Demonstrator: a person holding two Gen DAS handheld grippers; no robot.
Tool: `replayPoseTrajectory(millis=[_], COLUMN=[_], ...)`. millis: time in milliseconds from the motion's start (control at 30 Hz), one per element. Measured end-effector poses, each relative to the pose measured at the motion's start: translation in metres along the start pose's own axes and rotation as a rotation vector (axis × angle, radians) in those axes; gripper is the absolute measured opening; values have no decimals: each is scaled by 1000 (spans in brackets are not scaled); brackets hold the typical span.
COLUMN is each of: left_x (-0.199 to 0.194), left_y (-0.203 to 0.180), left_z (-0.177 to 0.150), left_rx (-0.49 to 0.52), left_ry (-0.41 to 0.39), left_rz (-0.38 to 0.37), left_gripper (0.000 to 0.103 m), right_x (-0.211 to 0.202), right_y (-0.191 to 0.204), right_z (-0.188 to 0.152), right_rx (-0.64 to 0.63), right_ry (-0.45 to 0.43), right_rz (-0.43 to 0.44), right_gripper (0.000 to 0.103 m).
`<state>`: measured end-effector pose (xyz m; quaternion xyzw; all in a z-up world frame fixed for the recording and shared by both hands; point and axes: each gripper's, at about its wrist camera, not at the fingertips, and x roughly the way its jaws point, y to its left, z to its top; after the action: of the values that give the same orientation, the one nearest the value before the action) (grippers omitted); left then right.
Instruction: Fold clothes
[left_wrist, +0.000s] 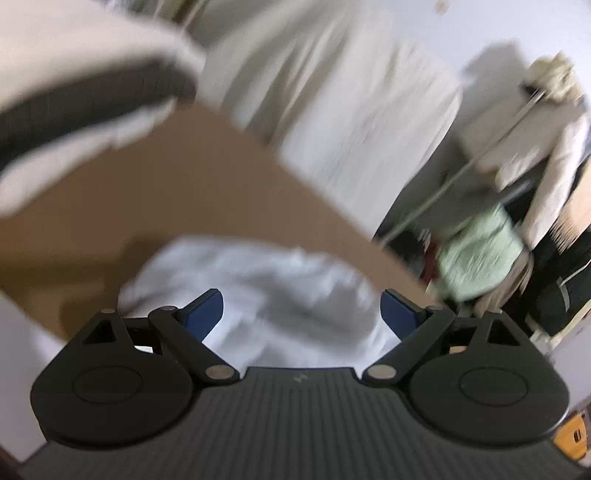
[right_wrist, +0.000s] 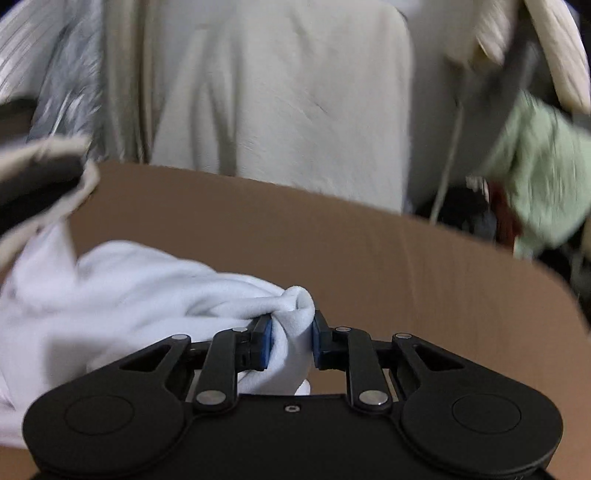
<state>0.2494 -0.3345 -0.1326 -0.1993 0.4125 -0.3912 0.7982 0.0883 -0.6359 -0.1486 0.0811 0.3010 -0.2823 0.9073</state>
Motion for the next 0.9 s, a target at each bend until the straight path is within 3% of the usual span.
replayPoseTrajectory(millis=[133, 167, 233, 333, 367, 400, 467, 533, 633, 733, 833, 900], left_x=[39, 46, 59, 78, 84, 90, 100, 98, 75, 46, 24, 14], left_y=[15, 17, 8, -6, -7, -8, -10, -15, -16, -12, -2, -2], left_z=[-9, -11, -16, -25, -27, -29, -33, -32, -18, -2, 4, 0], left_rx=[-80, -90, -20, 29, 39, 49, 73, 131, 100, 67, -8, -15], left_ry=[196, 226, 265, 285, 281, 278, 271, 264, 195, 111, 93, 94], left_rz=[16, -4, -64, -91, -81, -71, -51, -36, -105, -200, -364, -406], left_gripper=[93, 93, 93, 92, 88, 81, 7, 7, 7, 7, 7, 7], right_x=[-4, -2, 2, 2, 0, 1, 6, 10, 17, 24, 31, 30], right_y=[-18, -22, -33, -53, -59, -61, -57, -54, -49, -44, -39, -34], right_z=[7, 6, 7, 6, 6, 6, 5, 5, 4, 3, 2, 1], right_rx=[67, 75, 126, 218, 251, 259, 248, 237, 221, 204, 187, 166], right_ry=[9, 21, 52, 87, 93, 99, 110, 120, 137, 153, 169, 172], right_rz=[-28, -34, 6, 104, 147, 174, 204, 234, 279, 324, 369, 399], right_gripper=[24, 35, 46, 50, 50, 50, 56, 69, 82, 84, 84, 84])
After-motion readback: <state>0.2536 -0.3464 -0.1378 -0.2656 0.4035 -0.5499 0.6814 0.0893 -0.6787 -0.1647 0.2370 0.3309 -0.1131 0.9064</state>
